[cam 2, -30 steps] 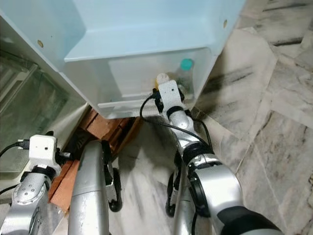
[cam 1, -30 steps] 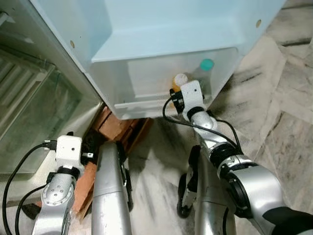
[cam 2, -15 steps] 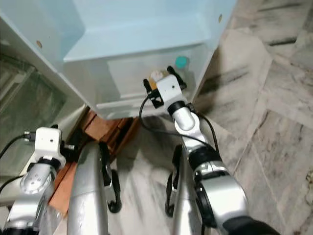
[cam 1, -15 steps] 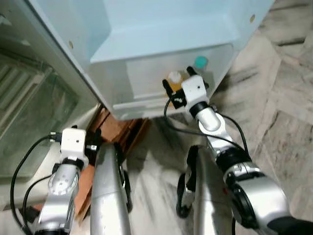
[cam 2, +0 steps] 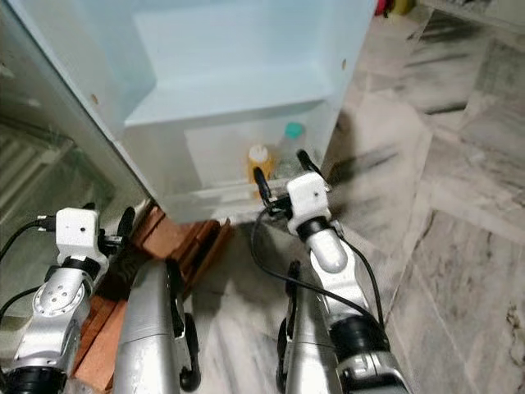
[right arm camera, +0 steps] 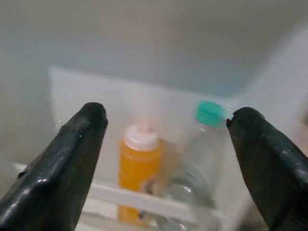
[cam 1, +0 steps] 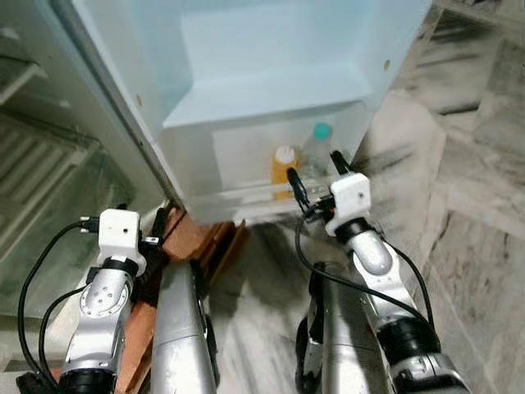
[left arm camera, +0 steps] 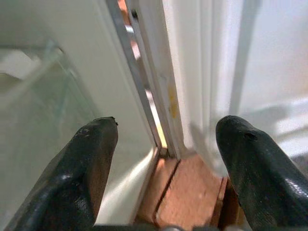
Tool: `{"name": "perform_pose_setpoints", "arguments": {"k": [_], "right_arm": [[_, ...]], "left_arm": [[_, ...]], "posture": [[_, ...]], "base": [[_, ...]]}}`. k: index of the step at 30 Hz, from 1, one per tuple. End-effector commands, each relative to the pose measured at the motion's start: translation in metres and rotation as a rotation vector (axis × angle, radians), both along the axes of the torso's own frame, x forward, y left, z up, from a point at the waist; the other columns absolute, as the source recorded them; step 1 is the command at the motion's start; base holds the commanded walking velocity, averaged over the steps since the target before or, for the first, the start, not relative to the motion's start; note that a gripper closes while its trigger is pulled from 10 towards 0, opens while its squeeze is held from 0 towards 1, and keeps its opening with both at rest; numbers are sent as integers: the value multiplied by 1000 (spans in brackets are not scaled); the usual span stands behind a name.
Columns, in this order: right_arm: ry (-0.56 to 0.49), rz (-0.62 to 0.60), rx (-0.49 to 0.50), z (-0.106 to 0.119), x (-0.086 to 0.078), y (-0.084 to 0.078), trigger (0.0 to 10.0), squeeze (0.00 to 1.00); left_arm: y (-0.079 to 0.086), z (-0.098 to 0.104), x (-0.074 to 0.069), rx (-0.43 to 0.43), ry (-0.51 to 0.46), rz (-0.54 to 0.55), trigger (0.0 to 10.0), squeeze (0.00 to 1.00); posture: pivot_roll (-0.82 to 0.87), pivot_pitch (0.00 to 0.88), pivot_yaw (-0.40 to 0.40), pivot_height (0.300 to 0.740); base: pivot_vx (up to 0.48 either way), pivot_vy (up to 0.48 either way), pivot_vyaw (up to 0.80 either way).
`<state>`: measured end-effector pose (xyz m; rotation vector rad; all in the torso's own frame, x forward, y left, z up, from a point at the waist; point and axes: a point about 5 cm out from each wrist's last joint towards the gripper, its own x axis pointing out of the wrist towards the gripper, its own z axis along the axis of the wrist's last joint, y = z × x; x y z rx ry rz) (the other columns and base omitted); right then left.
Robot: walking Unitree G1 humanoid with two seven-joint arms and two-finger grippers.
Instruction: Restocking fridge
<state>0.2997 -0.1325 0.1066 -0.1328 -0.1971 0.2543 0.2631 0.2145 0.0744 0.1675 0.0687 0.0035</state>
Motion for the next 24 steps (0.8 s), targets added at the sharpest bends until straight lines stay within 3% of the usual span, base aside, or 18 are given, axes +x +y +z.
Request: {"name": "perform_pose_setpoints", "arguments": {"k": [1, 2, 3, 4, 11, 18, 24], "right_arm": [[42, -106, 69, -3, -2, -14, 10000, 1000], [56, -143, 103, -4, -2, -21, 10000, 651], [56, -143, 103, -4, -2, -21, 10000, 651], [74, -160, 121, -5, -1, -24, 10000, 0], [48, -79, 122, 7, 2, -19, 10000, 0], [27, -81, 123, 17, 12, -10, 10000, 0], [41, -94, 117, 10, 11, -5, 10000, 0]], "left_arm": [[6, -6, -3, -21, 19, 18, 10000, 0], [5, -7, -3, -35, 20, 21, 10000, 0], [5, -7, -3, -35, 20, 21, 10000, 0], [3, -8, -2, -38, 19, 14, 10000, 0], [-7, -8, 5, -66, -10, 13, 10000, 0], [-3, -3, 9, -68, -39, 31, 10000, 0], [-2, -10, 3, -62, -25, 30, 10000, 0]], "posture": [[101, 56, 19, 529], [97, 54, 22, 529], [97, 54, 22, 529], [83, 48, 26, 529], [59, 21, 9, 529], [85, 29, -20, 569], [83, 26, -17, 609]], "base": [[0, 0, 0], [0, 0, 0], [0, 0, 0], [0, 0, 0], [0, 0, 0], [0, 0, 0], [0, 0, 0]]}}
